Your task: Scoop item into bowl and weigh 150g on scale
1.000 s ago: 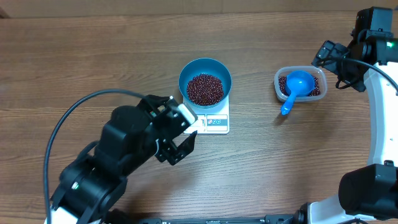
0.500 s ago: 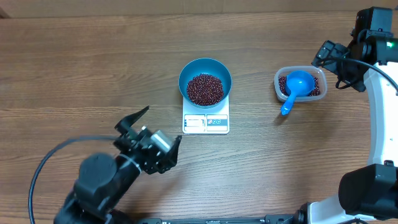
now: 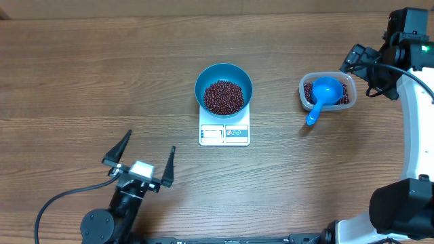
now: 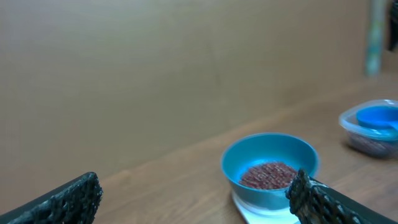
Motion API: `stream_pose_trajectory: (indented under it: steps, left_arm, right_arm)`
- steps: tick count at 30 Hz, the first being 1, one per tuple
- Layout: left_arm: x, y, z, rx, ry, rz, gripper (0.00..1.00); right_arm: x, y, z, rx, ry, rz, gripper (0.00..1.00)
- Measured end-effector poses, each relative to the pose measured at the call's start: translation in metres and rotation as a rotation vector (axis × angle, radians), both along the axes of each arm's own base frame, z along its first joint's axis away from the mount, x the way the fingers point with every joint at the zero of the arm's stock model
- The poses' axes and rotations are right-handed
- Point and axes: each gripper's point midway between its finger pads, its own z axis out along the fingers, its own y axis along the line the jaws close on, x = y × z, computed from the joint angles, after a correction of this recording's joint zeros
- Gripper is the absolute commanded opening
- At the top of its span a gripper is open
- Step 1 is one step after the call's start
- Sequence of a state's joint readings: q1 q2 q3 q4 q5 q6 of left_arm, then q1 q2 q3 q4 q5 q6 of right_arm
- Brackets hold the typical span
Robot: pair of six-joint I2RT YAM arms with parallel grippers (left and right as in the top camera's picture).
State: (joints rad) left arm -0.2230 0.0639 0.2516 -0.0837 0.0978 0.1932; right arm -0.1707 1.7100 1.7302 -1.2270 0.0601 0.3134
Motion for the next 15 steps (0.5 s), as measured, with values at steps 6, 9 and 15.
stream_pose_trajectory:
  steps: [6,9,15]
  left_arm:
    - [0.004,0.019,-0.004,-0.06,-0.031,0.076,1.0]
    - [0.008,0.026,-0.007,-0.076,-0.044,0.108,1.0]
    - [0.018,0.042,-0.028,-0.11,-0.06,0.183,0.99]
  right_arm:
    - [0.0,0.0,0.0,0.0,0.0,0.0,1.0]
    - [0.0,0.0,0.0,0.0,0.0,0.0,1.0]
    - [0.0,0.0,0.0,0.0,0.0,0.0,1.0]
